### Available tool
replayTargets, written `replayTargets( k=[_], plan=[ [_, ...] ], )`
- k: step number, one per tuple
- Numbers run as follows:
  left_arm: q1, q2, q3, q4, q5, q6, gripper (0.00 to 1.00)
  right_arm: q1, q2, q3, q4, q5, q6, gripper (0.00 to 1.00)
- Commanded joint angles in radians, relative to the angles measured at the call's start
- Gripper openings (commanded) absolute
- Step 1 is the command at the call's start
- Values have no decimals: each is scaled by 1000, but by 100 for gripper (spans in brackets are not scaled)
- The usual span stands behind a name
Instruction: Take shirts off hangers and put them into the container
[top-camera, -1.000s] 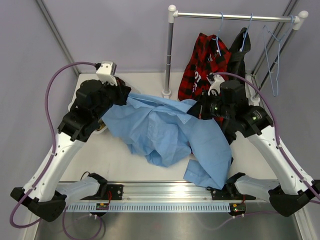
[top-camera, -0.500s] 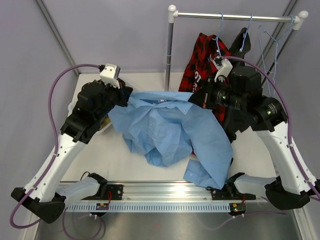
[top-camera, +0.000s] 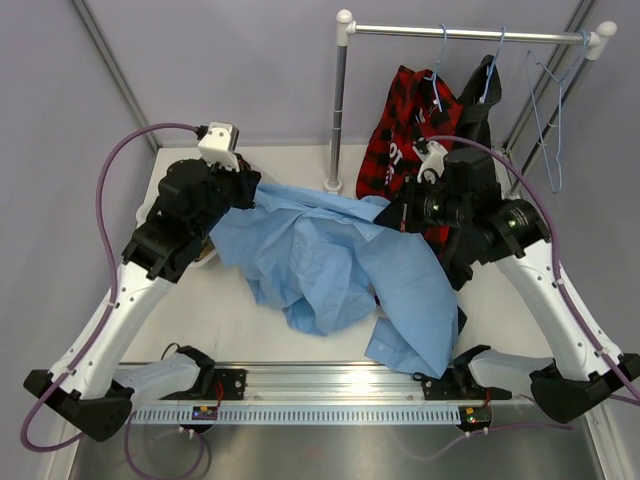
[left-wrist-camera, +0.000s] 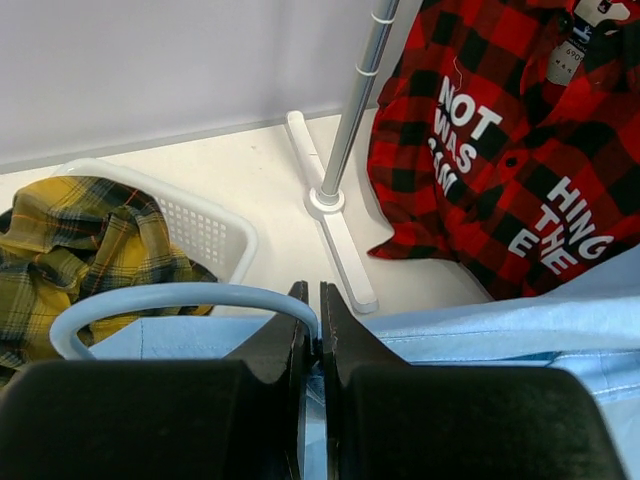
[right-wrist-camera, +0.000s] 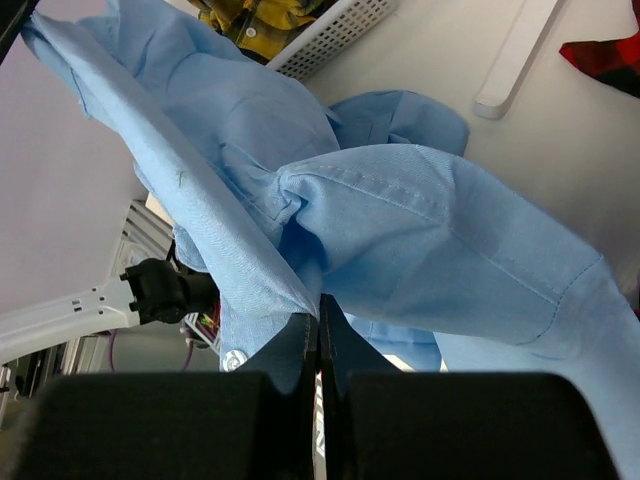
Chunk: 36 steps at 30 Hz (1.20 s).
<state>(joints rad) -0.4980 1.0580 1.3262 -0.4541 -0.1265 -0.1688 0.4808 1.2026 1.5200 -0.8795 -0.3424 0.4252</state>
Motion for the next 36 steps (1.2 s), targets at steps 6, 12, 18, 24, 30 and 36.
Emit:
replayTargets(
  k=[6,12,18,24,30,36],
  plan=[
    [61,-52,15,1,-234,153,0,-158,-117,-67,-168,108,-74,0],
    [62,-43,21,-5,-348,174,0,-162,-161,23,-173,-59,-49,1],
    [-20,20,92,-9,-338,54,0,-162,-140,42,-12,-145,10,23],
    [-125,137,185,-29,-510,-7,0,-145,-137,17,98,-118,60,52],
    [-163,166,214,-46,-550,-63,0,52,-62,9,136,162,92,81],
    [-206,157,193,-44,-607,-70,0,220,121,141,59,538,164,91]
  ],
)
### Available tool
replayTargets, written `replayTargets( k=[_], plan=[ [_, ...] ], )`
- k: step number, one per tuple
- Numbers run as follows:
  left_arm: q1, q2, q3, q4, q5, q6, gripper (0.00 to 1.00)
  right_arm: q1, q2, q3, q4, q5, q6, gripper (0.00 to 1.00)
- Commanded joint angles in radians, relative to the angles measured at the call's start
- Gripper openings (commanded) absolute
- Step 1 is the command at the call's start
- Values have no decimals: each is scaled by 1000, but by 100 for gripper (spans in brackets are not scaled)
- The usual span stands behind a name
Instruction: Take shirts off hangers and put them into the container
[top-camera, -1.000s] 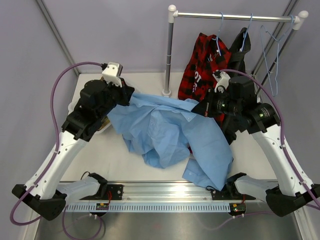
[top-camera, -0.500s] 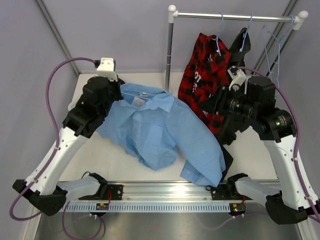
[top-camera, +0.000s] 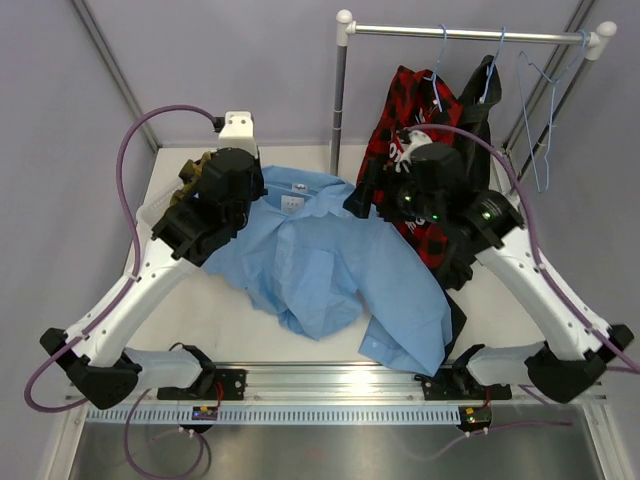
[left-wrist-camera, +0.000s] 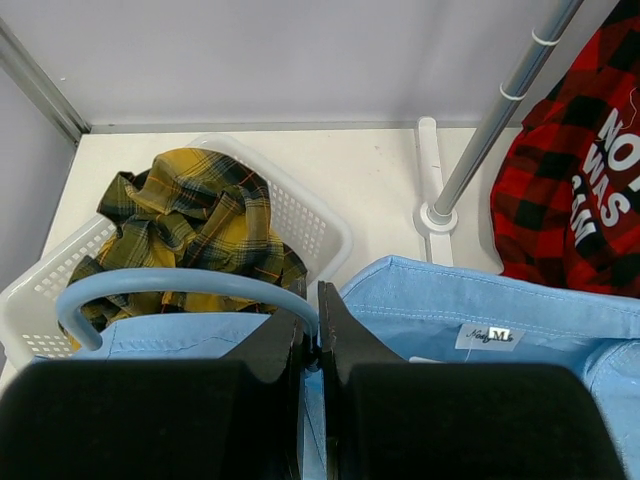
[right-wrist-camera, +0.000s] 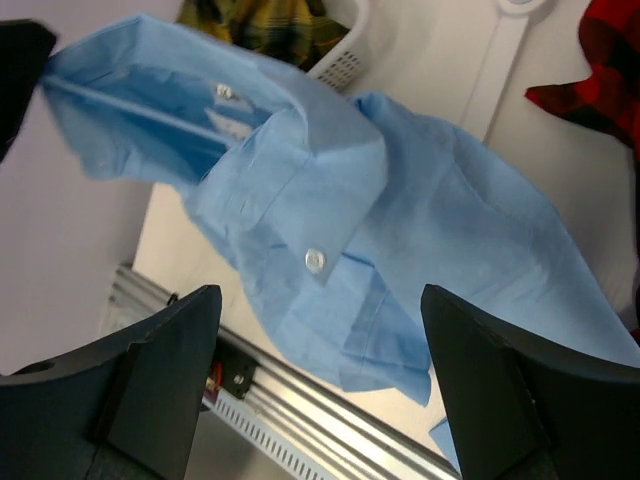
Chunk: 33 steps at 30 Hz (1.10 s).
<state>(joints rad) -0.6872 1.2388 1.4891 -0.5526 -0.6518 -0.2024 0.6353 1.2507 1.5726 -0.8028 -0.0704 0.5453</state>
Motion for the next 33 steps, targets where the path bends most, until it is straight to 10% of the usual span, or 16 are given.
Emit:
replayTargets(
  k=[1,19,27,33],
  plan=[
    [-24,-28,27,56,-85,-40,0,91,100,136,-47,318,50,91],
    [-97,-53,14,62,-204,-92,0,182,371,357,-139,469,165,83],
    [-94,-62,10,82,-293,-43,0,182,299,227,-124,518,174,10],
    [-80,-67,7,91,-310,-43,0,175,187,57,-76,523,200,0]
  ],
)
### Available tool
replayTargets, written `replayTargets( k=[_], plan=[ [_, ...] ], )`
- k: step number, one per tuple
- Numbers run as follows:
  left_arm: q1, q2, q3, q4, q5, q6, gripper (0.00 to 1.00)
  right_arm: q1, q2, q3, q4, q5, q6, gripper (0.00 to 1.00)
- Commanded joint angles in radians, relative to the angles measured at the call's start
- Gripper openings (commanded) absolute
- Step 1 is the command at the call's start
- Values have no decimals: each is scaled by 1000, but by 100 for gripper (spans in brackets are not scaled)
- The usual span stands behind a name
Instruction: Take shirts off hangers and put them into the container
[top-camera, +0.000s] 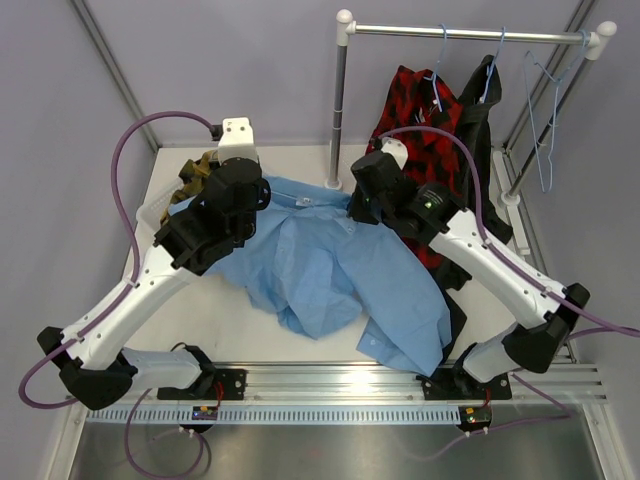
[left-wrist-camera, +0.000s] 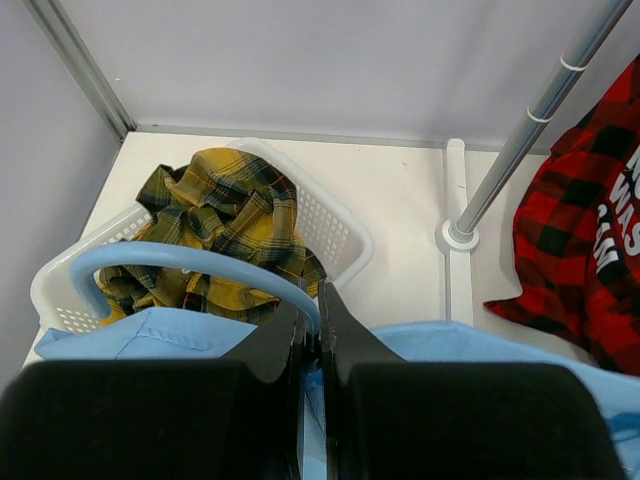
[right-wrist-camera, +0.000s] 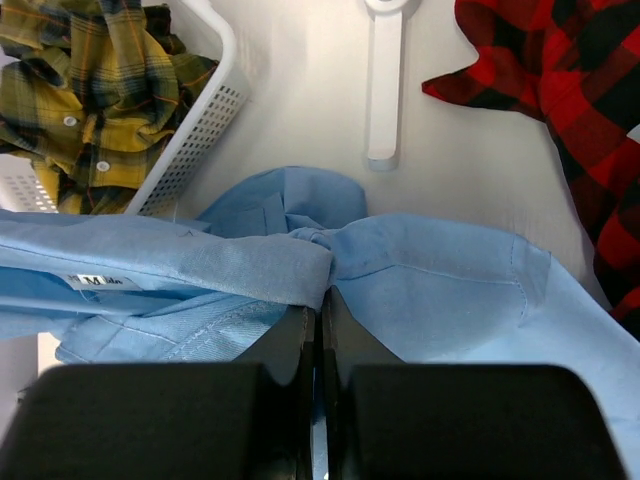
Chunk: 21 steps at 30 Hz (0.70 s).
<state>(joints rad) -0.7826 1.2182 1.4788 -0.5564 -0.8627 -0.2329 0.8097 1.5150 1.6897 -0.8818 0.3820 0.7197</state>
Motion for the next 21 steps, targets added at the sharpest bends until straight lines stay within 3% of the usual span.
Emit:
replayTargets(
  k=[1,14,21],
  plan=[
    [19,-48,18,95,-99,-11,0,-1,-91,-97,7,66,33,0],
    [109,-100,15,92,-22,-85,0,-3,-272,-395,193,-31,40,0],
    [112,-131,-21,98,108,-192,0,-1,-283,-490,375,-175,44,0]
  ],
)
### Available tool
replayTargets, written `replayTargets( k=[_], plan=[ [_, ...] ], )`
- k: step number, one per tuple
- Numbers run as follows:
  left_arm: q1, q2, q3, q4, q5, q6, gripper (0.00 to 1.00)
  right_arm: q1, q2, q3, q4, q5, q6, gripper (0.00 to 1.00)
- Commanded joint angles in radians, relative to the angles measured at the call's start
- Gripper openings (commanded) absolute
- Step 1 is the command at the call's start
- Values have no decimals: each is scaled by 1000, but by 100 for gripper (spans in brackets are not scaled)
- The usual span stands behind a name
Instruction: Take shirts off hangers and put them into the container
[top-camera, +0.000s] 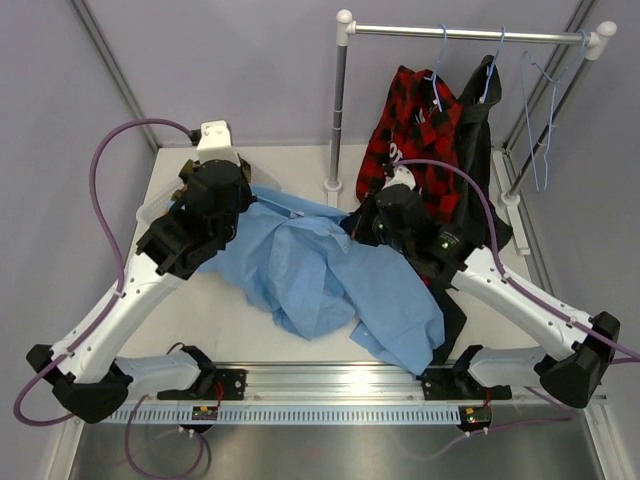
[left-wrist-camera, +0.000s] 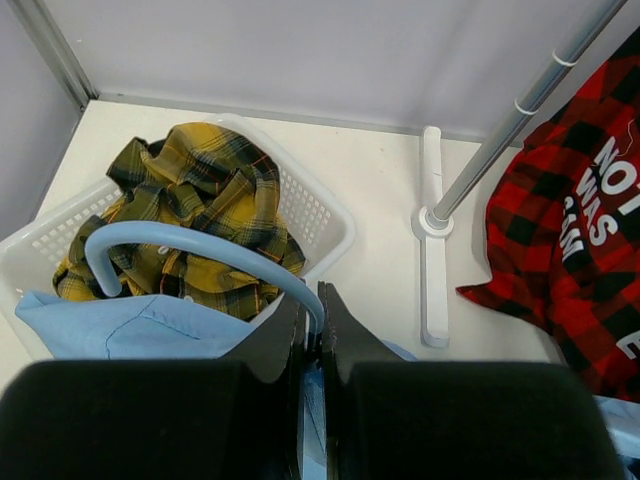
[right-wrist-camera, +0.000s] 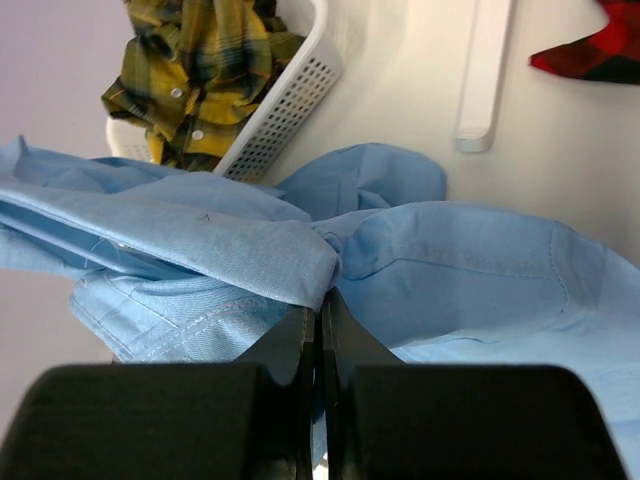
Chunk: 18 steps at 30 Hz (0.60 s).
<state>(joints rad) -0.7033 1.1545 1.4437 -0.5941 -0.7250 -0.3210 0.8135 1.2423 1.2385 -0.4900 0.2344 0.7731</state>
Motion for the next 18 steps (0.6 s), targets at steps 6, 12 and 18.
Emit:
replayTargets(
  k=[6,12,18],
  plan=[
    [31,-21,17,154,-83,-46,0,-5,-73,4,51,-118,-15,0],
    [31,33,36,168,-160,-30,0,-5,-72,264,-183,-85,-141,0],
    [31,82,113,168,-136,-36,0,-5,-64,210,-171,-58,-124,0]
  ],
)
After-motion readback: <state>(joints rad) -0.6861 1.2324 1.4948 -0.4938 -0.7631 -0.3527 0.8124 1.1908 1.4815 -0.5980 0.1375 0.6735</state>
